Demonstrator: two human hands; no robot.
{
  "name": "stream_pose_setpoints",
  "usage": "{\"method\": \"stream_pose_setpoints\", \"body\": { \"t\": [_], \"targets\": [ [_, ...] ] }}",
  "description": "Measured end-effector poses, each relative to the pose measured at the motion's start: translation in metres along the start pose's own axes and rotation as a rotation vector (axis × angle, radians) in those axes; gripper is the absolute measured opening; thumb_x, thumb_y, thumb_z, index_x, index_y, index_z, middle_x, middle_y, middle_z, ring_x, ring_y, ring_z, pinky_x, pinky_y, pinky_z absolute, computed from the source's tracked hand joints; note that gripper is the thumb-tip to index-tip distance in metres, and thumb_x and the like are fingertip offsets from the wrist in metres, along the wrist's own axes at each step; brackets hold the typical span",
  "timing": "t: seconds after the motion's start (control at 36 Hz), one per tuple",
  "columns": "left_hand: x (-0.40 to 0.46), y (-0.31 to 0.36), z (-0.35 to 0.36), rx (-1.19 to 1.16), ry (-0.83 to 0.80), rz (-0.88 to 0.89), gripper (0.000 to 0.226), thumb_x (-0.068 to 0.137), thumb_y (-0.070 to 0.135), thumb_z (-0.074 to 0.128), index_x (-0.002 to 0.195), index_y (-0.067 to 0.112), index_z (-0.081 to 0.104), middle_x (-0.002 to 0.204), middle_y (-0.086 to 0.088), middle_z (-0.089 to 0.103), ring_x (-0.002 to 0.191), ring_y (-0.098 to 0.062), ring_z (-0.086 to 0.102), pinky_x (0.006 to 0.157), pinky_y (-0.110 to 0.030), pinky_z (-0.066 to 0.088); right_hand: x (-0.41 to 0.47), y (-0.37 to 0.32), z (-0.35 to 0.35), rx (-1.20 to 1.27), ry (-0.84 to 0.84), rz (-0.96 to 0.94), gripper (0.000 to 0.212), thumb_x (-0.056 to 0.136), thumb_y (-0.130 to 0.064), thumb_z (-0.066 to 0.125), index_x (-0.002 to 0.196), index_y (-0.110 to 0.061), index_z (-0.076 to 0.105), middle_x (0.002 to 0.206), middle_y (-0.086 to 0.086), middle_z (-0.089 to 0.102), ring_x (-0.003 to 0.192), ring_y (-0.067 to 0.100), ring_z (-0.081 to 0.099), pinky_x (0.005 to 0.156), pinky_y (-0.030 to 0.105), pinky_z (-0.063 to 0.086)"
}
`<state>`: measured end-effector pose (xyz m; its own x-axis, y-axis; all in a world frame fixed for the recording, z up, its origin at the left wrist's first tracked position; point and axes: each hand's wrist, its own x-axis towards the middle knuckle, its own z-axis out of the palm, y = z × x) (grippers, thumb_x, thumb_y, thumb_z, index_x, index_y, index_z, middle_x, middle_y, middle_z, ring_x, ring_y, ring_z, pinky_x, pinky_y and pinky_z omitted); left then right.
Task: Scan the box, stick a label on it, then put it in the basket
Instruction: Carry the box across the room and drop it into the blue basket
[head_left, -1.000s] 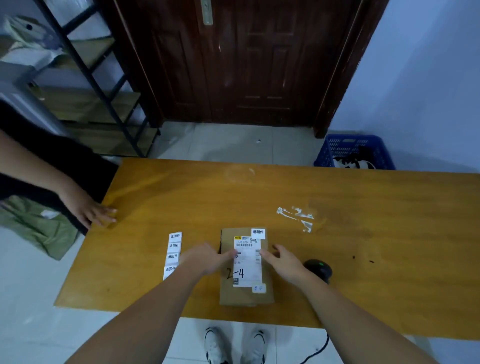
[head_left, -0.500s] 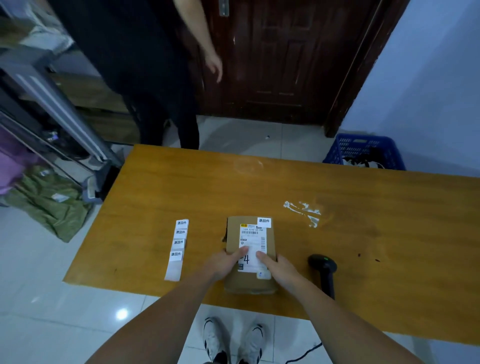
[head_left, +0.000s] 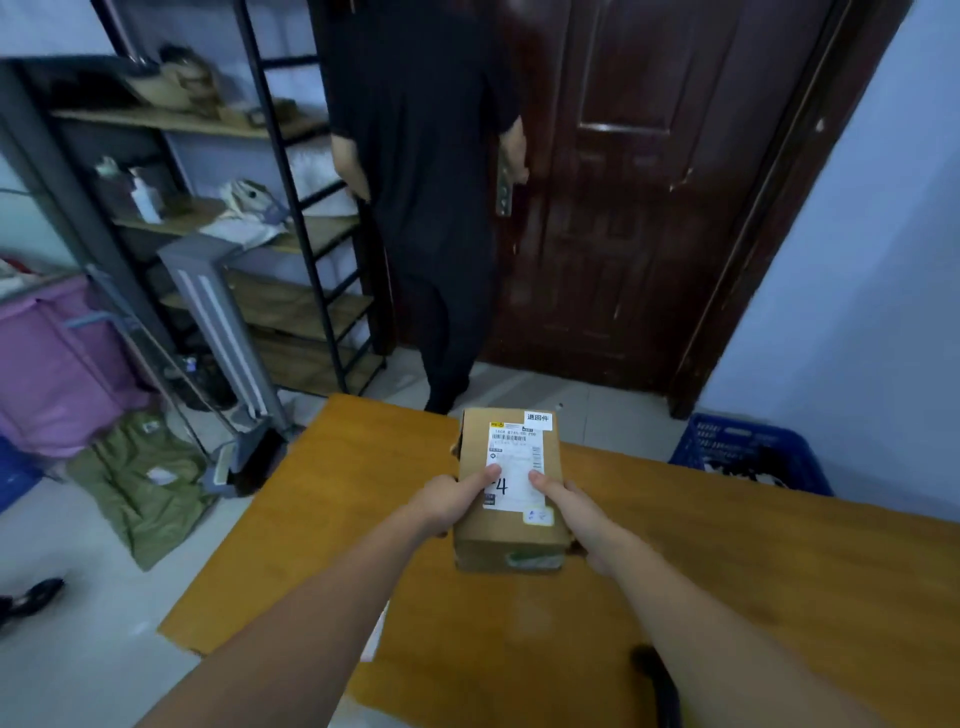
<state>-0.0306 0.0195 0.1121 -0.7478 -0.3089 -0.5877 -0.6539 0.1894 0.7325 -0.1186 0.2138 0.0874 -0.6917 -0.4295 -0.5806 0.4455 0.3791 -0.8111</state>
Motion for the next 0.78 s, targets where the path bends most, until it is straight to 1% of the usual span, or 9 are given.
{"method": "stream_pose_setpoints", "body": {
  "t": [0.06,0.11,0.22,0.36,0.44,0.56,0.64,0.72,0.78],
  "targets": [
    [-0.01,0.017,-0.017,-0.104,0.004,0.022,0.084,0.065,0.087,0.061,0.12,0.023,0.068,0.109,0.003,0.077,0.096,-0.02,0.073,0.096,-0.045,0.055,-0.007,-0.03,0.004,-0.031,-0.028,-0.027,0.063,0.087,-0.068,0.067,0.137,-0.03,0.059,0.118,0.001,0.08,0.105,0.025,0.077,0.1,0.049,0.059],
    [-0.021,0.033,-0.034,-0.188,-0.016,0.064,0.073,0.066,0.082,0.065,0.116,0.03,0.073,0.098,0.008,0.081,0.091,-0.018,0.076,0.095,-0.044,0.054,-0.015,-0.058,0.01,-0.044,-0.056,-0.041,0.062,0.085,-0.072,0.066,0.132,-0.031,0.065,0.114,0.001,0.082,0.104,0.025,0.078,0.1,0.049,0.06],
    [-0.045,0.055,-0.068,-0.334,-0.013,0.131,0.056,0.072,0.073,0.068,0.113,0.035,0.075,0.103,0.003,0.08,0.104,-0.025,0.073,0.103,-0.052,0.049,-0.034,-0.109,0.026,-0.024,-0.098,-0.11,0.057,0.084,-0.072,0.067,0.127,-0.034,0.07,0.11,-0.001,0.083,0.102,0.024,0.08,0.101,0.048,0.059],
    [-0.073,0.072,-0.116,-0.39,0.033,0.161,0.059,0.07,0.074,0.068,0.111,0.032,0.075,0.1,0.0,0.081,0.099,-0.025,0.075,0.089,-0.044,0.058,-0.055,-0.156,0.057,0.09,-0.149,-0.165,0.057,0.083,-0.063,0.074,0.124,-0.024,0.075,0.114,0.008,0.082,0.108,0.03,0.077,0.107,0.051,0.055],
    [-0.09,0.072,-0.145,-0.394,0.067,0.167,0.06,0.069,0.075,0.068,0.11,0.032,0.074,0.096,-0.001,0.081,0.094,-0.025,0.075,0.074,-0.039,0.057,-0.064,-0.173,0.084,0.153,-0.2,-0.165,0.054,0.086,-0.058,0.073,0.124,-0.02,0.075,0.116,0.012,0.081,0.108,0.034,0.077,0.104,0.051,0.056],
    [-0.112,0.06,-0.185,-0.403,0.137,0.161,0.063,0.064,0.074,0.071,0.109,0.029,0.074,0.097,-0.004,0.081,0.098,-0.029,0.073,0.086,-0.043,0.056,-0.071,-0.188,0.126,0.105,-0.244,-0.176,0.058,0.086,-0.063,0.07,0.125,-0.021,0.075,0.118,0.012,0.08,0.111,0.034,0.076,0.106,0.051,0.054],
    [-0.131,0.044,-0.214,-0.423,0.192,0.152,0.069,0.06,0.074,0.072,0.111,0.027,0.074,0.101,-0.008,0.08,0.096,-0.03,0.073,0.085,-0.044,0.057,-0.073,-0.197,0.161,0.045,-0.26,-0.202,0.057,0.084,-0.066,0.068,0.122,-0.024,0.076,0.112,0.009,0.082,0.102,0.031,0.079,0.097,0.047,0.058],
    [-0.151,0.026,-0.24,-0.46,0.233,0.142,0.073,0.058,0.075,0.073,0.111,0.024,0.075,0.1,-0.01,0.08,0.083,-0.03,0.075,0.07,-0.037,0.058,-0.075,-0.204,0.195,0.017,-0.306,-0.21,0.052,0.084,-0.065,0.068,0.118,-0.026,0.077,0.109,0.008,0.083,0.092,0.027,0.081,0.084,0.042,0.06],
    [-0.164,0.012,-0.256,-0.472,0.272,0.134,0.074,0.057,0.075,0.072,0.11,0.023,0.075,0.102,-0.012,0.079,0.079,-0.029,0.074,0.068,-0.034,0.055,-0.078,-0.209,0.218,-0.005,-0.354,-0.214,0.05,0.087,-0.064,0.068,0.117,-0.025,0.077,0.107,0.008,0.084,0.089,0.026,0.082,0.074,0.039,0.064]
  ]
}}
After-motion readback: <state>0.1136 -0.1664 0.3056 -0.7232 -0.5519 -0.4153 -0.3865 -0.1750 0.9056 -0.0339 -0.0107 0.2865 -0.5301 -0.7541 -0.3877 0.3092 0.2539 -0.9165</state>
